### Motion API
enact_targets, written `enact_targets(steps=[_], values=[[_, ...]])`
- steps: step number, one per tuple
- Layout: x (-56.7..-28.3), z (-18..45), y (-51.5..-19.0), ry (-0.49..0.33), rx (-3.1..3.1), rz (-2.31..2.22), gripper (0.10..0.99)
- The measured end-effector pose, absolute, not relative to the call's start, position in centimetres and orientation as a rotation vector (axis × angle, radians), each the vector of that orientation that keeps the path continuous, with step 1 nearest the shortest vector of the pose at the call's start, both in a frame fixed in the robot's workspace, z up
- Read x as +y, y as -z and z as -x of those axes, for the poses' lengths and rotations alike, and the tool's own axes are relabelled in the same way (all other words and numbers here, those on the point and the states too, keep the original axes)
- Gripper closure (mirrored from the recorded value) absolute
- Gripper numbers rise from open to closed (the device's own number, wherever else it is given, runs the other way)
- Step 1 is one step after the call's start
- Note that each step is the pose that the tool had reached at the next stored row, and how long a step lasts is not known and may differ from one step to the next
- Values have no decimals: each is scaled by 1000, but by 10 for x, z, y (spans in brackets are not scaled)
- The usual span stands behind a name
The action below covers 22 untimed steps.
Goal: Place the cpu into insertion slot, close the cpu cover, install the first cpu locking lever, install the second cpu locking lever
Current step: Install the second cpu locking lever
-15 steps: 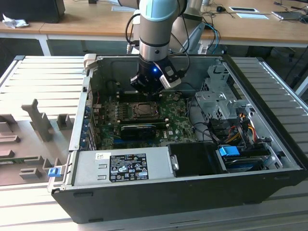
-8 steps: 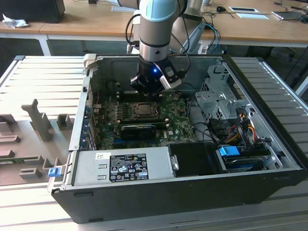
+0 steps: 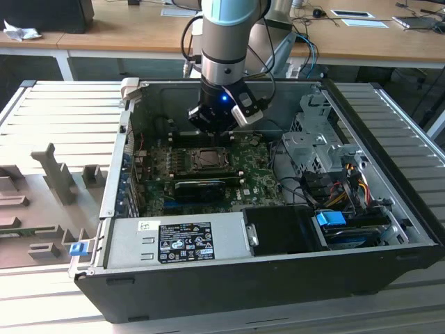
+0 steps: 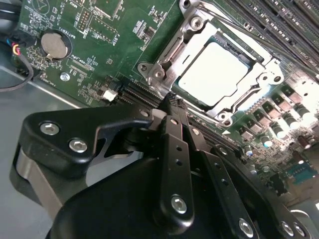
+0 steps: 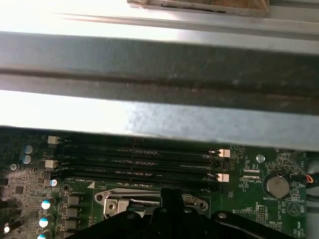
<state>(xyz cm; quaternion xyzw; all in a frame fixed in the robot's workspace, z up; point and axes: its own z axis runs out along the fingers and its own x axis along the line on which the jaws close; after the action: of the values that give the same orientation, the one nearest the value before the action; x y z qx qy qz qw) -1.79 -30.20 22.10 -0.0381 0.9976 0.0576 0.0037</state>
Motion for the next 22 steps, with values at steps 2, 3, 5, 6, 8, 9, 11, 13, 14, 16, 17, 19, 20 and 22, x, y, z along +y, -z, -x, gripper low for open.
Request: enact_targets(steps=[2, 3, 5, 6, 8, 9, 11, 13, 14, 16, 17, 19, 20, 22], values=[[-303, 18, -223, -181, 3127, 120, 980], [-304, 18, -223, -181, 3127, 119, 980], [-306, 18, -223, -181, 3127, 119, 980], [-306, 18, -223, -181, 3127, 119, 980], [-306, 18, -223, -181, 3127, 119, 980], [-306, 18, -223, -181, 3127, 119, 980], [-306, 18, -223, -181, 3127, 119, 980], [-306, 18, -223, -181, 3127, 119, 980], [-306, 18, -223, -182, 3127, 119, 980], [-306, 18, -224, -181, 3127, 119, 980], [-306, 18, -224, -181, 3127, 119, 980], [-306, 18, -224, -181, 3127, 119, 980], [-306, 18, -224, -182, 3127, 119, 980], [-306, 18, -225, -181, 3127, 119, 980]])
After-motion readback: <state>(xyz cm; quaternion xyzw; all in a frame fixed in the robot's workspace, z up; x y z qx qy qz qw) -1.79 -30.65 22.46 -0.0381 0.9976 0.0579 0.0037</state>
